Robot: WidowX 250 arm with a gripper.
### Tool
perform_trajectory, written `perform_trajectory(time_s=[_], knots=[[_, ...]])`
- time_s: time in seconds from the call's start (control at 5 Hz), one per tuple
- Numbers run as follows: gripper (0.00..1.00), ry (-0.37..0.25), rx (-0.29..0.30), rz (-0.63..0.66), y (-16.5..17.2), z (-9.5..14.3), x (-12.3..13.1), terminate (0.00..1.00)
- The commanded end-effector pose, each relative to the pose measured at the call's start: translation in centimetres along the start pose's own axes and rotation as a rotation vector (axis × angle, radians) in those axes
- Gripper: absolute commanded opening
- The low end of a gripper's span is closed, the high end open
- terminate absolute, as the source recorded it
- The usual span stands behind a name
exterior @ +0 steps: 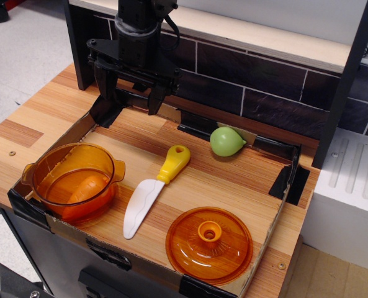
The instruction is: Take carrot out of pot
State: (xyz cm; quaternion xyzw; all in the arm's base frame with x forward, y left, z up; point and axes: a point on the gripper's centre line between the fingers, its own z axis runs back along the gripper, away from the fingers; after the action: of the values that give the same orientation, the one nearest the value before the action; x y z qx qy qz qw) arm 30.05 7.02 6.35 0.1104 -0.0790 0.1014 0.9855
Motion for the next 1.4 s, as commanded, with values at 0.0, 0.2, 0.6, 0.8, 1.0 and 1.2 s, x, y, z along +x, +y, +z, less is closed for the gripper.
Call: perform_trajectory(time_s=[0.0, 0.2, 0.6, 0.8, 1.0, 1.2], knots=[[1.00, 0.000, 0.000, 0.000, 0.0, 0.0, 0.0, 0.00], [1.00, -0.012, -0.048, -0.094, 0.3, 2.2, -1.7, 0.00], [1.00, -0.005, -0.158, -0.330, 3.7, 4.4, -5.9, 0.00], [1.00, 0.075, -0.105, -0.449, 4.4, 2.8, -8.1, 0.00], [1.00, 0.104, -0.094, -0.486, 4.3, 1.1, -9.1, 0.00], [1.00, 0.096, -0.116, -0.504, 3.8, 0.2, -9.4, 0.00]])
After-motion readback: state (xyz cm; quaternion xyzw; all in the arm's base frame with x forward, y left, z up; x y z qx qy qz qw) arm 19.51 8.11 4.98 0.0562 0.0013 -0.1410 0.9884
